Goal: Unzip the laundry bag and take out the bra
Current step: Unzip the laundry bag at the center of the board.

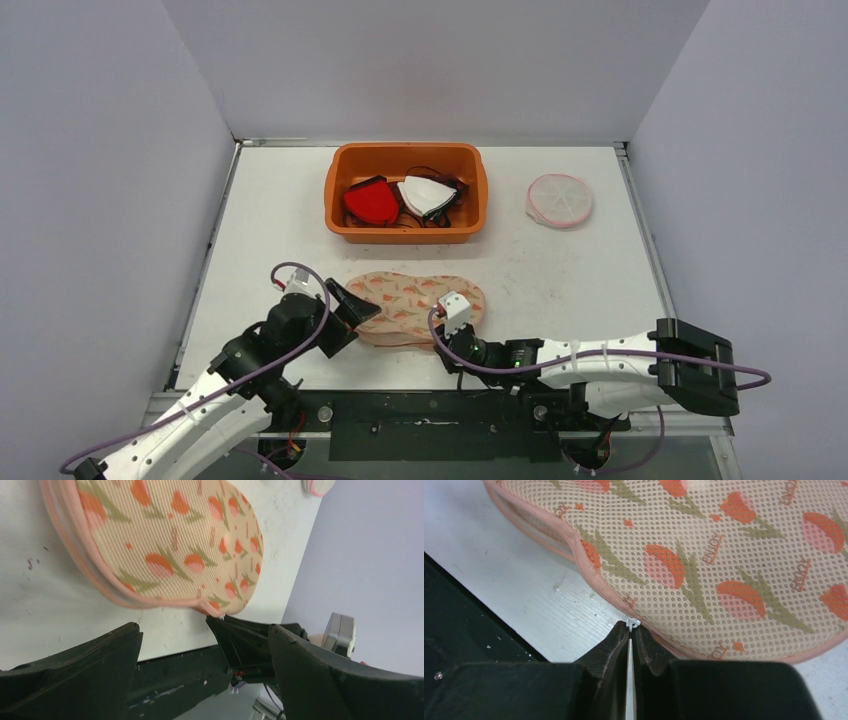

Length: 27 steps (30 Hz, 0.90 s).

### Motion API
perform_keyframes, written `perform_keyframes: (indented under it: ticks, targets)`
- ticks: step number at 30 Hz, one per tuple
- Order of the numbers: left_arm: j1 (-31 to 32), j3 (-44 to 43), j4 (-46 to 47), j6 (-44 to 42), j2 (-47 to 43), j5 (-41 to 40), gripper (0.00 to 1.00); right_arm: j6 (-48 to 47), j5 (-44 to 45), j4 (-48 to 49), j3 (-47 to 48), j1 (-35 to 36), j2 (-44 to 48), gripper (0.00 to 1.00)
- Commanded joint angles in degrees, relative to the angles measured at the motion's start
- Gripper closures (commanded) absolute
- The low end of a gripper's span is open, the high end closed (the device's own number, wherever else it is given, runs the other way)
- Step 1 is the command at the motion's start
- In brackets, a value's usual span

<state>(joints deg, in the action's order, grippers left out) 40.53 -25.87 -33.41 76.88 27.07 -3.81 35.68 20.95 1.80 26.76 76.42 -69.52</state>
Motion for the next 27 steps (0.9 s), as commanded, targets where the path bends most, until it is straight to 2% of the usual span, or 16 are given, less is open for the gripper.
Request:
perform_keyframes:
  ticks: [1, 4, 9, 16, 22, 27]
  targets:
    - [6.4, 0.9, 0.9, 5.4, -0.4, -0.7, 0.04, -2.9, -2.6, 6.1, 3.6, -0.3, -2.2, 0.95]
    - [11.6, 3.8, 7.9, 9.2, 1.1, -3.2, 0.04, -3.8, -3.8, 6.6, 5.1, -0.1, -3.3, 0.95]
    - [17.4, 3.5, 16.1, 10.8, 10.4, -5.5, 0.04, -5.2, -4.8, 6.8, 7.4, -0.2, -4.9, 0.95]
    - [18.2, 3.9, 24.3, 12.6, 15.8, -10.7, 0.04, -6.4, -6.0, 8.9, 8.0, 1.2, -5.6, 0.95]
    - [18.1, 4.2, 29.8, 13.5, 23.3, -10.8, 0.01, -6.3, -6.7, 11.7, 6.8, 1.6, -5.4, 0.95]
    - [18.0, 6.0, 35.1, 14.7, 27.1, -10.6, 0.24, -6.5, -6.1, 12.6, 6.9, 2.1, -5.9, 0.95]
